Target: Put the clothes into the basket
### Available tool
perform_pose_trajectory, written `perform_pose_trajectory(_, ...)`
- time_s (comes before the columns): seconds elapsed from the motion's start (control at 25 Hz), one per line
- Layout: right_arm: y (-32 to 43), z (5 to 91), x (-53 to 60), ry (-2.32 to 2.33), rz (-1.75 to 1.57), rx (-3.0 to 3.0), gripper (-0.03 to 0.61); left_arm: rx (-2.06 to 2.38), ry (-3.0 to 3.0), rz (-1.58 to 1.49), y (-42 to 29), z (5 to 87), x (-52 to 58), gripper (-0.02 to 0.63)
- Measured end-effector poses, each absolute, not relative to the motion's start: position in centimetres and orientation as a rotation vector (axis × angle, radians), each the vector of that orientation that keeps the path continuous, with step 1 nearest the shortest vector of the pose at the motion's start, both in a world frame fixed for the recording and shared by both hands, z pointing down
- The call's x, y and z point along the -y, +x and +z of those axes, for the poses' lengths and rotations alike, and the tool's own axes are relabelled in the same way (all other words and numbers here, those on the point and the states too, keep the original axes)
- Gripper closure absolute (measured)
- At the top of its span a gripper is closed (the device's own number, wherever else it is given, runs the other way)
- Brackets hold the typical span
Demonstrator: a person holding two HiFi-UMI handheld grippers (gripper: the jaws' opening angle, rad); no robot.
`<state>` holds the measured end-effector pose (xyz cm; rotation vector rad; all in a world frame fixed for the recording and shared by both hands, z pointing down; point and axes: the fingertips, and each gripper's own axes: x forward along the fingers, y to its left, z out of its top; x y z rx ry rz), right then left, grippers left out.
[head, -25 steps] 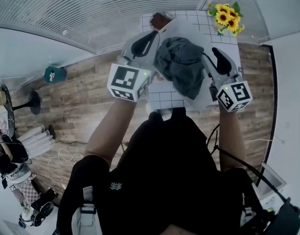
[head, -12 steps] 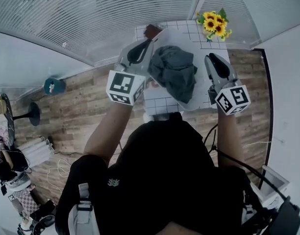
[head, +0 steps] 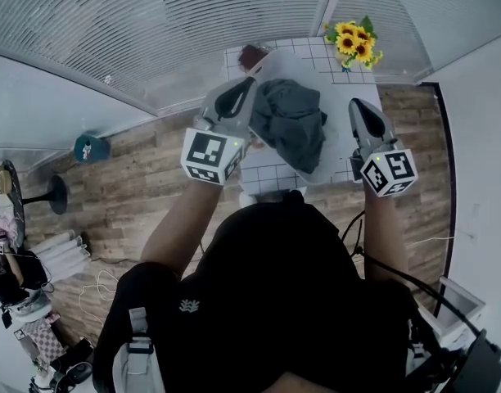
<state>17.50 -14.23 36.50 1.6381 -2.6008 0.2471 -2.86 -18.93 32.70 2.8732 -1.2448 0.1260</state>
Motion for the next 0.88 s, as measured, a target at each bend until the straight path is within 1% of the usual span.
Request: perform_pose_trajectory(0.88, 17.00, 36.96, 14.74, 1.629, 0.248, 2.589, 0.577, 1.247, 2.853, 0.104, -3.41, 32.80, 19.03, 0.609)
